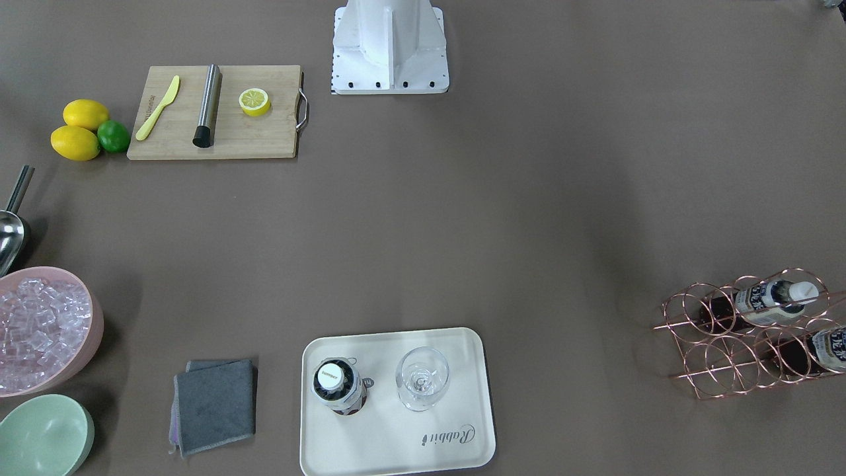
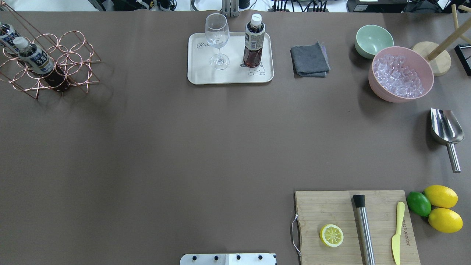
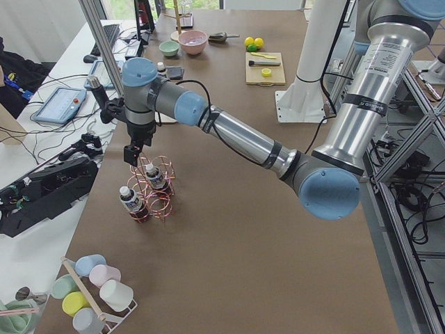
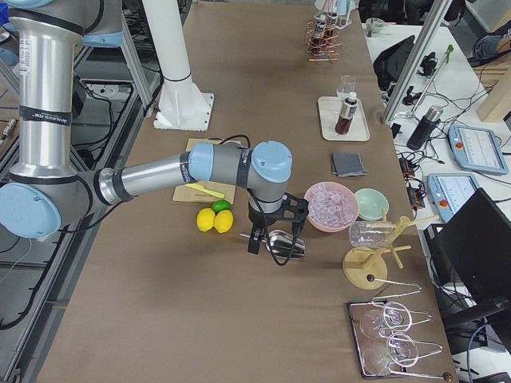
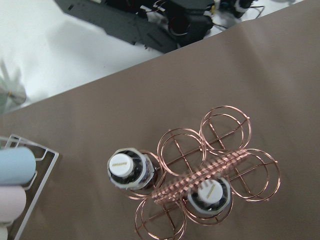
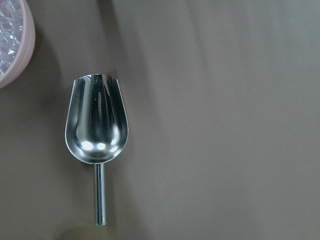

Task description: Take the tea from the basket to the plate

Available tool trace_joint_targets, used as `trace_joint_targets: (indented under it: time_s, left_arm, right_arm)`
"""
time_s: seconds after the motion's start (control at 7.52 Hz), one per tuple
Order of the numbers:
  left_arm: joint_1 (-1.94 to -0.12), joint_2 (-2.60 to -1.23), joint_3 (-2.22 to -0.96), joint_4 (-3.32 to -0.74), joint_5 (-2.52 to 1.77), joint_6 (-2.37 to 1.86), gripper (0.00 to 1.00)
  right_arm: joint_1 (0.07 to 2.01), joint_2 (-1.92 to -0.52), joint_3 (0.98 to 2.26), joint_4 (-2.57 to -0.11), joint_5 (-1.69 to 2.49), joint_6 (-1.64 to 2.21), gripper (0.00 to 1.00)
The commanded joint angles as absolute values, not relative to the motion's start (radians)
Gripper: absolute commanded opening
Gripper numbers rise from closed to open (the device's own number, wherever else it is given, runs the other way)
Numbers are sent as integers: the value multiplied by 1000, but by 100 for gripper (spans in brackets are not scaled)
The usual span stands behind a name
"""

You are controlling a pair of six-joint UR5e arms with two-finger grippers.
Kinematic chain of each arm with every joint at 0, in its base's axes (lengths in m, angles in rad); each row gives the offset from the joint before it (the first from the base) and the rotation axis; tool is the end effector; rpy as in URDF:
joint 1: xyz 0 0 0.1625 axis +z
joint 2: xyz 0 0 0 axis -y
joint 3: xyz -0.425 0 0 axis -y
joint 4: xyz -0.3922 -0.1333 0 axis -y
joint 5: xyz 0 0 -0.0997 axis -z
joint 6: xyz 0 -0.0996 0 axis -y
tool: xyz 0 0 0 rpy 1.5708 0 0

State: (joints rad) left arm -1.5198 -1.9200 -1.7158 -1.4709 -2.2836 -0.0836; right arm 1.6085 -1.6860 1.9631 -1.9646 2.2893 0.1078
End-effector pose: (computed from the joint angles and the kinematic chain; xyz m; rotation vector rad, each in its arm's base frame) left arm -0.0369 -0.6144 0.4071 0.3291 0.7269 0.1096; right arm 0.0835 -0.4158 0.5635 -0.1369 -0.7143 0.1810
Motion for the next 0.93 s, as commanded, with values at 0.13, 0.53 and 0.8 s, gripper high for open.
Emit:
trace_joint_targets:
  time_s: [0.13,0.53,0.8]
  left_arm:
    - [-1595,-1740,-1717,-1468,-2287,-176,98]
    - [-1638,-1628,-1675,-1477,-2287,-170,98]
    - [-1596,-1643,-1526,-1518,-2289,-169,98]
  right_arm:
    - [1566,-1664,1874,-1939,2223,143,100]
    - [1586,-1658,1744,-1744,2223,77,100]
    - [1597,-1657,1753,-1746,2232,75,100]
